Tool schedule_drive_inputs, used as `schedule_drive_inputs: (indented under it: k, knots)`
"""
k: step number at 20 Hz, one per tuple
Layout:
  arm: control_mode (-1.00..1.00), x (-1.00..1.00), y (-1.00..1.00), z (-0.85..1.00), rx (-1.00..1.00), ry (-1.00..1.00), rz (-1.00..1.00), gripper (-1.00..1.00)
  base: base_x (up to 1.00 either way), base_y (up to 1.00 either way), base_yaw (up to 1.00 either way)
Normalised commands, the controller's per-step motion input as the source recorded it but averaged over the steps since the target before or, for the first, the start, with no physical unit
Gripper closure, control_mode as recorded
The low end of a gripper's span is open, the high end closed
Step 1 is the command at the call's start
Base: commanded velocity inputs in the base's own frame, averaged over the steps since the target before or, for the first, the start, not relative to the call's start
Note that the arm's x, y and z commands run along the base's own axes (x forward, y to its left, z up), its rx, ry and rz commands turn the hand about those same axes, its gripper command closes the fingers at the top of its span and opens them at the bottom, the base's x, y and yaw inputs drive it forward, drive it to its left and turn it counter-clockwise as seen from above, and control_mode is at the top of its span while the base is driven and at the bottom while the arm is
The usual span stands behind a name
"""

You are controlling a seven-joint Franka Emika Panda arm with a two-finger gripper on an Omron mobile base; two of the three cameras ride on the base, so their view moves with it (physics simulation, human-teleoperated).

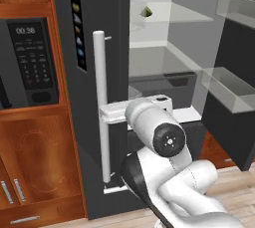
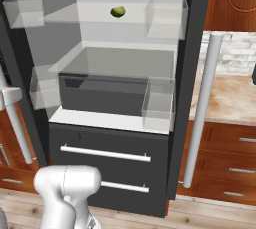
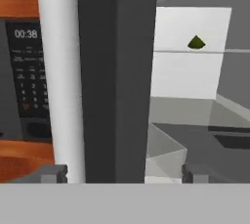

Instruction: There is a bowl on the dining counter. Grab a lemon wedge from the fridge and place it in the bowl. Then get the liquor bottle and glass cup from the cabinet and place them next to the bowl.

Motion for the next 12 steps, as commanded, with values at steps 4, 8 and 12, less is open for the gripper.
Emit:
schedule_drive_inputs:
  k: [4,8,12]
  knots:
    - [-1.00,-1.00,-0.68,0.23,0.51,-0.02,0.12,-1.00,0.00,0.00,0.00]
    - [-1.00,-0.69,-0.82,0.27,0.58,0.00,0.16,-1.00,0.00,0.00,0.00]
    - [-1.00,-0.09,-0.75,0.06,0.64,0.04,0.22,-1.00,0.00,0.00,0.00]
